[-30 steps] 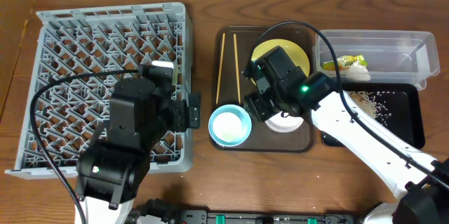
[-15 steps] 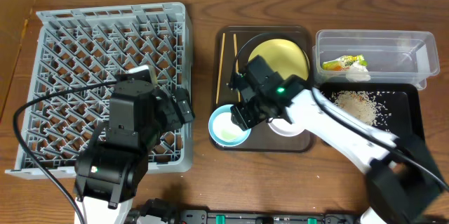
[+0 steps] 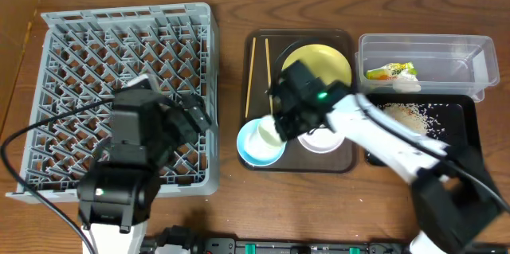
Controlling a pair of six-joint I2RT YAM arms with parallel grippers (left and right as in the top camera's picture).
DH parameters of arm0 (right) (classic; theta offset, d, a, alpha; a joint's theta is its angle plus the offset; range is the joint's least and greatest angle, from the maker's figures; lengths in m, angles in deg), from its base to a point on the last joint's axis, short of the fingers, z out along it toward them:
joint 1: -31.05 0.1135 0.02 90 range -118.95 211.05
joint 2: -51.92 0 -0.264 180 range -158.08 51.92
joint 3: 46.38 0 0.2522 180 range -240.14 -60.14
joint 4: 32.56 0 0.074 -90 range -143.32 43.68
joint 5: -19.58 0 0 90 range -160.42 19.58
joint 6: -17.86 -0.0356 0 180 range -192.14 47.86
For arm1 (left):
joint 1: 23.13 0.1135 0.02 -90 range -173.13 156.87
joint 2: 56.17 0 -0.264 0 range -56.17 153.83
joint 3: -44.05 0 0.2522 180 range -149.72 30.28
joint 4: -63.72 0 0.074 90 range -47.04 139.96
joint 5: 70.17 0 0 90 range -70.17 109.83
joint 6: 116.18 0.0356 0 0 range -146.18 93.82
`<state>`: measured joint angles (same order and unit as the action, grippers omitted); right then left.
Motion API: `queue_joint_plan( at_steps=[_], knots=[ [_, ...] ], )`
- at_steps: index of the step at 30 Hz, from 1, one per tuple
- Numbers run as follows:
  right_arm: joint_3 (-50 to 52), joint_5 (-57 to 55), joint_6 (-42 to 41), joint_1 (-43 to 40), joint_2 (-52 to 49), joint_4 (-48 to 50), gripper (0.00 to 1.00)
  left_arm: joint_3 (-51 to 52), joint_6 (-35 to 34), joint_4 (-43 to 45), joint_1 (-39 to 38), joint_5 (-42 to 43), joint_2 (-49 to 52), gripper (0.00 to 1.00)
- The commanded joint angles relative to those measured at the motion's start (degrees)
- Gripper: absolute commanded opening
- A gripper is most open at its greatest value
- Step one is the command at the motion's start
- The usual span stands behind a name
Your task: Sort waste into correct bins and load items into the dishwasher
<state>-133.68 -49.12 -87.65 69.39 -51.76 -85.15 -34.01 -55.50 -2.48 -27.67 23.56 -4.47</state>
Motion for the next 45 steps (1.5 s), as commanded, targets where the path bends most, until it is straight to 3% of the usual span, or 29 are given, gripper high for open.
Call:
queue_joint_plan(
  at_steps=[1, 6, 10, 14, 19, 28, 37, 45],
  knots=[
    [-1.77, 5.11, 1.38, -5.70, 8.85, 0.46, 0.01, -1.20, 0.98, 1.79, 6.58, 17.75, 0.09, 0.98],
    [-1.79, 27.96, 9.60, -15.06, 16.55, 4.24, 0.01, -1.20, 3.91, 7.17, 17.27, 52.76, 2.36, 0.98],
    [-1.79, 48.00, 11.32, -19.15, 17.97, 10.99, 0.01, -1.20, 4.26, 12.13, 18.86, 71.82, 6.10, 0.98],
    [-1.77, 57.11, 9.11, -18.86, 17.59, 18.21, 0.01, -1.20, 5.60, 14.45, 16.63, 82.95, 9.68, 0.98],
    [-1.77, 56.26, 5.68, -16.48, 17.40, 24.09, 0.01, -1.20, 7.02, 14.45, 12.41, 86.36, 11.69, 0.97],
    [-1.77, 49.03, 5.68, -12.50, 16.20, 24.52, 0.01, -1.20, 7.02, 17.75, 4.70, 86.25, 11.74, 0.88],
    [-1.77, 47.71, 3.69, -10.78, 15.91, 27.45, 0.01, -1.20, 7.02, 18.36, 2.97, 85.18, 11.74, 0.84],
    [-1.77, 46.21, 2.64, -10.47, 15.91, 27.80, 0.02, -1.20, 7.04, 18.36, 2.78, 85.15, 11.74, 0.66]
  ],
)
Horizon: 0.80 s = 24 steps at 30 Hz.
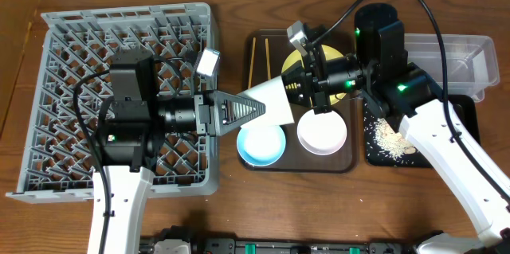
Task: Sort waste into correct bins and load items into the dishwasher
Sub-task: 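Pass the white cup from the right gripper to the left gripper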
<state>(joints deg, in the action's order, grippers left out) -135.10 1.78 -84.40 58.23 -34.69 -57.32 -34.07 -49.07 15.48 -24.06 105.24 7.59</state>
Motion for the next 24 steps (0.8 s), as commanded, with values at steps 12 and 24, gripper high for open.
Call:
queue_joint_plan(
  at_steps=[12, 24],
  knots=[
    [-0.35, -4.66, -4.59, -4.87, -1.11, -0.57, 0.71, -1.14, 0.13, -1.49, 0.72, -14.97, -0.66, 0.52],
    [-0.35, -45.42, -3.04, -4.00, -1.05, -33.46, 0.78, -1.16, 0.11, -19.41, 13.27, -67.49, -7.50, 0.53]
  ],
)
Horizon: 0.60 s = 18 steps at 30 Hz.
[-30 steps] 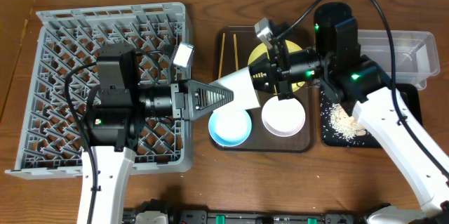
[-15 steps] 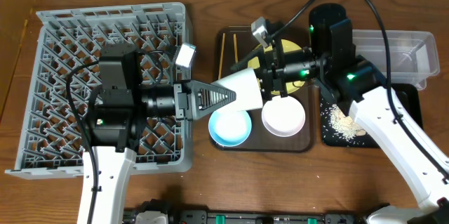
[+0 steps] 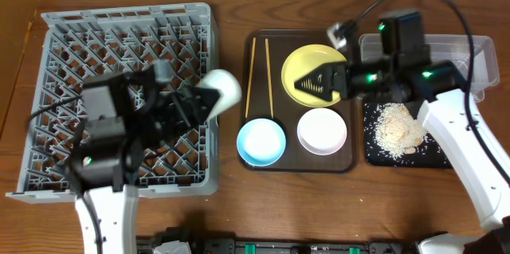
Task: Sort waste into correct bins and load items into the dishwasher
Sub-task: 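Pass the white cup from the right gripper to the left gripper, then lower the white cup into the dish rack with the left gripper and release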
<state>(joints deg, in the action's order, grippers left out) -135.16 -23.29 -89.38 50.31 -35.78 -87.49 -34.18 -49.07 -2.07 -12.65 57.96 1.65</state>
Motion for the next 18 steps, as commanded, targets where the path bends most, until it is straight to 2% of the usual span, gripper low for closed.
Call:
queue_joint_plan(
  at_steps=[1, 5, 11, 18],
  knots=[
    [-0.28, -24.24, 2.60, 5.51, 0.04, -4.85, 0.78, -1.05, -0.26, -3.52, 2.49, -25.09, -1.73, 0.53],
    [-0.28, -33.22, 4.96, 13.09, 0.04, -6.73, 0.82, -1.03, -2.82, -9.64, 3.87, -35.58, -1.11, 0.53],
    [-0.28, -40.24, 5.07, 19.80, 0.04, -5.97, 0.84, -1.03, -13.27, -18.53, 4.11, -51.67, 1.70, 0.53],
    [-0.28, -40.72, 5.07, 20.65, 0.04, -6.19, 0.84, -0.42, -15.89, -17.92, 9.18, -53.90, 4.04, 0.54]
  ],
)
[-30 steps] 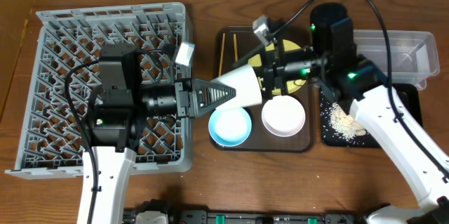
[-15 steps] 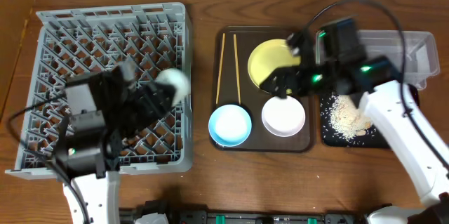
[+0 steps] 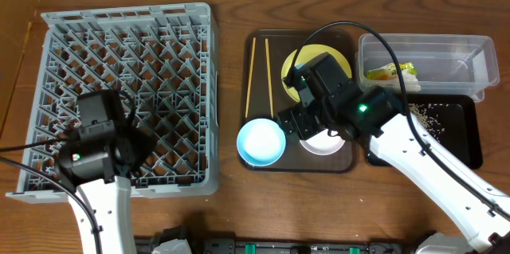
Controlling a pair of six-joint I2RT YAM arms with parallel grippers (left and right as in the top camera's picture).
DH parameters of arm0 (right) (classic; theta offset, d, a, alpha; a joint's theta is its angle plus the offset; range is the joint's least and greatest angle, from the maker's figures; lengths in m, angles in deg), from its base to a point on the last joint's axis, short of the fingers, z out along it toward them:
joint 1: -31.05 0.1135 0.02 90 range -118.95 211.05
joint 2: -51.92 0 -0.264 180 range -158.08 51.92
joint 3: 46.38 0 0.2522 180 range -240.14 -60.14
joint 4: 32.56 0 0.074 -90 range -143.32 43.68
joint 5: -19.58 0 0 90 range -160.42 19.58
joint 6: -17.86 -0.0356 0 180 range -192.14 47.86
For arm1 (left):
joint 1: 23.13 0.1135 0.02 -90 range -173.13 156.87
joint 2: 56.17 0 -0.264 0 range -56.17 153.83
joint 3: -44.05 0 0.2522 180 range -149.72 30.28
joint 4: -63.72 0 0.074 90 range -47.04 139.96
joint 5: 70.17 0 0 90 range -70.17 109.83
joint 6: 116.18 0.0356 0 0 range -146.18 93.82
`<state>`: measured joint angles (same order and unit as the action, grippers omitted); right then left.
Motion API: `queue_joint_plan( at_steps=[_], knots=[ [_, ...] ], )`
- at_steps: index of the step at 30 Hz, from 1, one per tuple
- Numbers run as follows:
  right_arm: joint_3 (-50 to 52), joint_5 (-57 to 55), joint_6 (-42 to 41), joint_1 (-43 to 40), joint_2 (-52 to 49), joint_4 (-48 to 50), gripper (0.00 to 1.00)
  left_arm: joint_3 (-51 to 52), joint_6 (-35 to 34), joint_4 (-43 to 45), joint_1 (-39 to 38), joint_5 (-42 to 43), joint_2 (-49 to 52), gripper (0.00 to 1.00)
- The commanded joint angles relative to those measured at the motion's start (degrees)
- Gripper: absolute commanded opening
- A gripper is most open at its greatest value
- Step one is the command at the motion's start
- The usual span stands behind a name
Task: Sort waste into correct bins and load items into the dishwasher
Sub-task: 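Lower the white cup into the dish rack with the left gripper and release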
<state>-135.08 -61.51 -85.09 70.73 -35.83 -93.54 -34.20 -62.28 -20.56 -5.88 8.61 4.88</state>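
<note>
The grey dish rack point(image 3: 127, 47) fills the left of the overhead view. My left gripper point(image 3: 127, 146) is low over the rack's front-left part, its fingers hidden under the wrist. No white cup shows. On the dark tray point(image 3: 255, 43) lie chopsticks point(image 3: 253, 75), a yellow plate point(image 3: 327, 56), a blue bowl point(image 3: 261, 142) and a white bowl point(image 3: 323, 144). My right gripper point(image 3: 307, 123) hangs over the white bowl's left rim, and its jaws cannot be made out.
A clear bin point(image 3: 446, 51) at the back right holds a green-yellow wrapper point(image 3: 389, 71). In front of it a black bin point(image 3: 454, 130) has scattered rice grains. The right arm crosses the tray's right side, with its cable looping over the plate.
My left gripper held a white cup over the rack's right edge. Now it is at the rack's front-left and the cup is out of sight. My right gripper has moved from the plate to the white bowl.
My right gripper was at the tray's front with a white cup by the blue bowl. Then both grippers met on the cup above the tray's left side. After that the left gripper alone had it over the rack's right edge. Now it is unseen.
</note>
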Motion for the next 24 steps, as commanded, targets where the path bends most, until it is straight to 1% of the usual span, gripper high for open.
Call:
queue_joint_plan(
  at_steps=[1, 3, 4, 6, 7, 9, 16, 18, 20, 22, 24],
  knots=[
    [-0.37, -2.49, 0.79, 0.24, 0.09, -0.24, 0.84, -0.35, -2.69, 1.01, 3.82, -4.52, 1.25, 0.54],
    [-0.37, -2.49, 0.81, 0.24, 0.09, -0.55, 0.84, -0.33, -2.71, 1.73, 6.40, -4.44, 2.25, 0.54],
    [-0.37, -2.49, 0.81, 0.24, 0.09, -0.61, 0.84, -0.33, -2.64, 2.32, 7.76, -3.76, 2.93, 0.58],
    [-0.37, -2.49, 0.81, 0.24, 0.09, -0.59, 0.84, -0.33, -2.56, 3.28, 10.10, -0.42, 4.46, 0.59],
    [-0.37, -2.49, 0.81, 0.24, 0.09, -0.55, 0.85, -0.33, -2.54, 3.41, 11.13, 1.36, 5.35, 0.61],
    [-0.37, -2.49, 0.79, 0.24, 0.09, -0.55, 0.85, -0.33, -2.58, 3.45, 12.81, 3.48, 7.26, 0.69],
    [-0.37, -2.49, 0.79, 0.24, 0.09, -2.01, 0.85, -0.24, -2.56, 4.00, 17.64, 4.66, 13.62, 0.71],
    [-0.37, -2.49, 0.81, 0.24, 0.09, -2.36, 0.85, -0.24, -1.81, 5.25, 18.64, 5.88, 15.06, 0.78],
    [-0.37, -2.49, 0.81, 0.24, 0.09, -2.54, 0.85, -0.24, 0.15, 6.67, 19.41, 8.74, 16.15, 0.80],
    [-0.37, -2.47, 0.81, 0.24, 0.09, -2.56, 0.85, -0.24, 0.81, 7.72, 20.04, 11.37, 16.87, 0.88],
    [-0.37, -2.47, 0.81, 0.24, 0.09, -2.56, 0.85, -0.24, 1.57, 8.17, 20.52, 13.25, 17.07, 0.89]
  ],
)
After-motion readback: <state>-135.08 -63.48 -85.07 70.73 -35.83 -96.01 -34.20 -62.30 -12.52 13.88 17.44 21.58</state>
